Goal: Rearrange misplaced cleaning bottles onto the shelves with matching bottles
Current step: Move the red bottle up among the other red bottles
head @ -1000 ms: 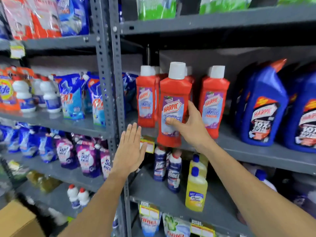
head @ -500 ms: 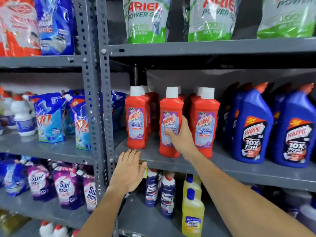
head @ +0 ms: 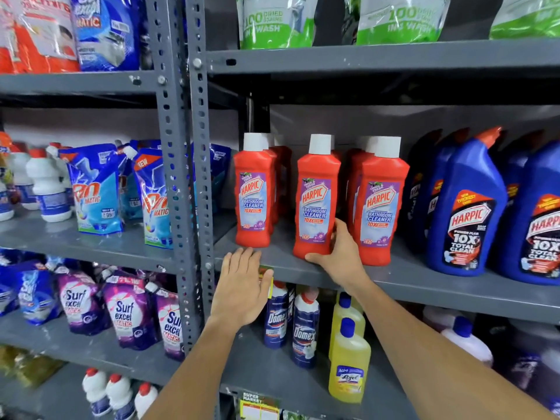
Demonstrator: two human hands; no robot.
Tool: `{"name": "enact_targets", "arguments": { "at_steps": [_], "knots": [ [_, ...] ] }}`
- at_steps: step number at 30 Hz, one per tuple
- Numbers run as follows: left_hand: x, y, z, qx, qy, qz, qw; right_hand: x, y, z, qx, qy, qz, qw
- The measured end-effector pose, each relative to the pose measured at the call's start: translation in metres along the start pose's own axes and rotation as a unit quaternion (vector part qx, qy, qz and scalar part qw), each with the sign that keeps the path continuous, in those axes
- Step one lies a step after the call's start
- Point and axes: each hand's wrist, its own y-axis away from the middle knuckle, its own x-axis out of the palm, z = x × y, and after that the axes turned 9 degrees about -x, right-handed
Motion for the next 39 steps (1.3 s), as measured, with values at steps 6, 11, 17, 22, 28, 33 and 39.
{"name": "enact_targets", "arguments": {
  "at_steps": [6,11,17,22,28,33,39],
  "knots": [
    [-0.0008,0.0005,-0.0014,-0.007,-0.002,0.006,1.000,0.0009,0.0002,-0.0010,0.024,-0.004,-0.024,0.999],
    [-0.0005,0.0001,-0.0013,-0.007,0.001,0.007,1.000,0.0026,-0.0015,-0.0001,0.027,-0.001,-0.017,0.999],
    [-0.0017,0.0006,-0.0017,-0.008,0.002,0.006,1.000,0.0042,-0.0011,0.0013,0.025,0.016,-0.011,1.000],
    [-0.0005,0.0000,-0.0011,-0.007,-0.001,0.005,1.000,0.0020,-0.0002,0.0030,0.019,0.018,-0.002,1.000],
    [0.0012,0.0000,-0.0011,-0.009,-0.002,0.001,1.000,0.0057,-0.0028,-0.0011,0.037,0.034,-0.007,0.999],
    [0.0000,0.0004,-0.0017,-0.009,-0.003,0.002,1.000,0.0070,-0.0026,-0.0024,0.038,0.034,-0.008,0.999],
    [-0.0002,0.0011,-0.0019,-0.008,-0.006,-0.002,1.000,0.0036,-0.0044,-0.0008,0.041,0.018,0.011,0.999]
  ]
}}
